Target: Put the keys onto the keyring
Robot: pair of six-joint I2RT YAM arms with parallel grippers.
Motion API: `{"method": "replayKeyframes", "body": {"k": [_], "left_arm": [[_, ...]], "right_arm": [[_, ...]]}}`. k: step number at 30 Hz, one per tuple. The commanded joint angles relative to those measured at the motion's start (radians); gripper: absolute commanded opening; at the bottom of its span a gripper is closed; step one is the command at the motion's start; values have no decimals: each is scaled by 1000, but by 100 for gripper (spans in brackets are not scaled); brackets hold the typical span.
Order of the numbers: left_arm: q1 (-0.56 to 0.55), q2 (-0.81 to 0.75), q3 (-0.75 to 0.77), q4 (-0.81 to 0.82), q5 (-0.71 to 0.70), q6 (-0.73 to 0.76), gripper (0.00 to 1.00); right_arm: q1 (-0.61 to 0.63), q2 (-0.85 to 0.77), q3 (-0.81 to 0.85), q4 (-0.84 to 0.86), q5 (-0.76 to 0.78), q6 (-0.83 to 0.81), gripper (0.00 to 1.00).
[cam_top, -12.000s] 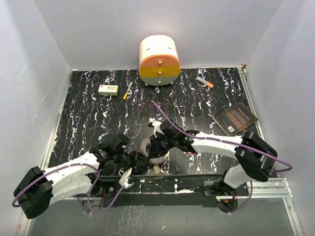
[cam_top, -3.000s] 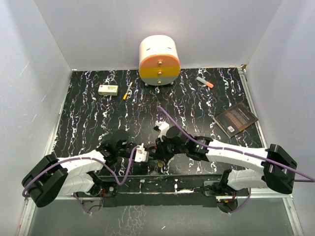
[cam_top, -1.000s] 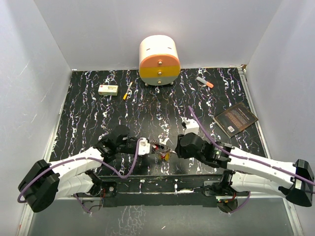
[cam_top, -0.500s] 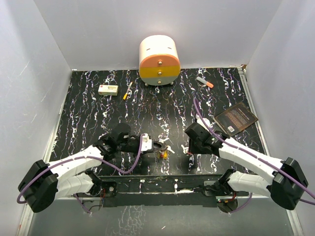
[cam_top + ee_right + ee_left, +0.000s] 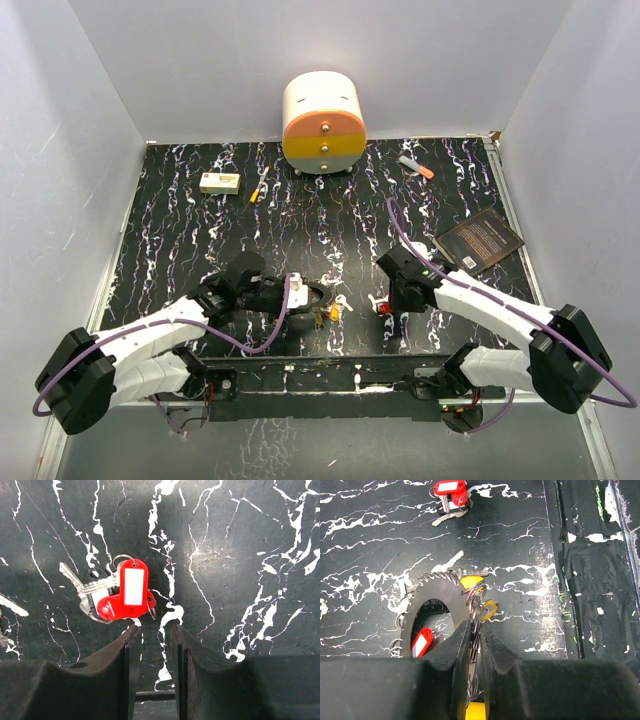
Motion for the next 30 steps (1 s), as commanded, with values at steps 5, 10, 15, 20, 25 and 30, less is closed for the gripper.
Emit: {"method": "replayKeyframes", "body": {"k": [5,10,15,20,25,30], "left_arm": [[3,-28,21,-3,15,-15,0],[4,-25,18,17,16,-20,0],[3,-23,18,23,15,-20,0],[4,-24,16,23,15,-21,0],[3,-28,11,30,17,-27,0],[3,-31,12,32,20,-29,0]], "right_arm": [[-5,39,-2,85,-25,-17,31],[-6,57,-9,110,-10,-23,30],[-7,81,-22,124,-12,-24,30],[-9,101,-26,126,7,-16,30],[-9,116,-20,133,17,-20,25],[-10,117,-14,134,27,-27,12]]}}
